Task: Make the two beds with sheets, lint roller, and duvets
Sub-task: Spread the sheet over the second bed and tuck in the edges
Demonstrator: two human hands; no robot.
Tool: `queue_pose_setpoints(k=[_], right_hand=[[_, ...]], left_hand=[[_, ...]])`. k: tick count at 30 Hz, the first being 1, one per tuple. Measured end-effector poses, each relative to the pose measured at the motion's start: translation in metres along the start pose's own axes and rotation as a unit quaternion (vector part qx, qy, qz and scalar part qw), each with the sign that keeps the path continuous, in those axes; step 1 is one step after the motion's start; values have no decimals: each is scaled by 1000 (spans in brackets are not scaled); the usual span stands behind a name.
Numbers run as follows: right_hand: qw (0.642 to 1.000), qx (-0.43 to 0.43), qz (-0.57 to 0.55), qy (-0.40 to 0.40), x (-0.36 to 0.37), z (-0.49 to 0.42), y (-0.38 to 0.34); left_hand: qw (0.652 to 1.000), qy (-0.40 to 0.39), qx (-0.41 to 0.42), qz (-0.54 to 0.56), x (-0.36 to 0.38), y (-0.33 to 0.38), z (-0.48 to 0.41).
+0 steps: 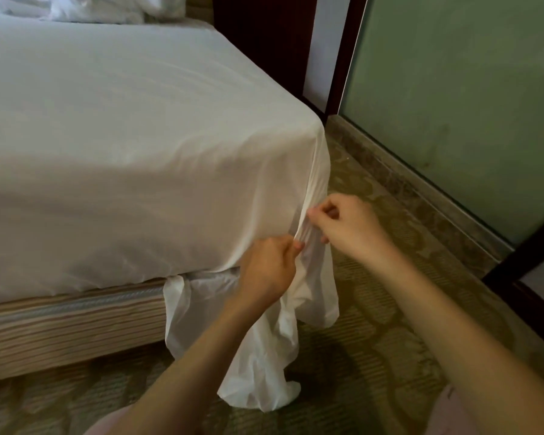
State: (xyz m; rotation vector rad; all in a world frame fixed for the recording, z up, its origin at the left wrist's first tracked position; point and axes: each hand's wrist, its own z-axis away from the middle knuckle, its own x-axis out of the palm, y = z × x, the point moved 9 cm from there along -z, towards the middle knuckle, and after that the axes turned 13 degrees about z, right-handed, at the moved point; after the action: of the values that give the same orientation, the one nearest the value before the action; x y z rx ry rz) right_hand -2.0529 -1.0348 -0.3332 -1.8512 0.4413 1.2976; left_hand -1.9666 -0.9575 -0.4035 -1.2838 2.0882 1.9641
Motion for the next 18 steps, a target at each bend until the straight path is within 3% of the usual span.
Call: queue_pose_setpoints(k=[2,4,7,10,14,18], right_hand=[[998,-7,-22,66,-11,-1,-8],[993,-20,43,110,-19,-1,-16],[982,-17,167,90,-6,-9,-18],[980,-7,182,78,13,-13,-19],[986,-41,80,138,20,-17,-16],[983,-90,-65,148,28,-13,-8]], left_hand=[[1000,-7,5,2,5,3,3],[1000,-8,10,0,8,5,5],[1000,-1,15,12,5,5,6],[999,15,24,-24,-7,-4,5],[993,57,66,-80,-26,-6,4],[984,106,55,-134,-50,-12,2]])
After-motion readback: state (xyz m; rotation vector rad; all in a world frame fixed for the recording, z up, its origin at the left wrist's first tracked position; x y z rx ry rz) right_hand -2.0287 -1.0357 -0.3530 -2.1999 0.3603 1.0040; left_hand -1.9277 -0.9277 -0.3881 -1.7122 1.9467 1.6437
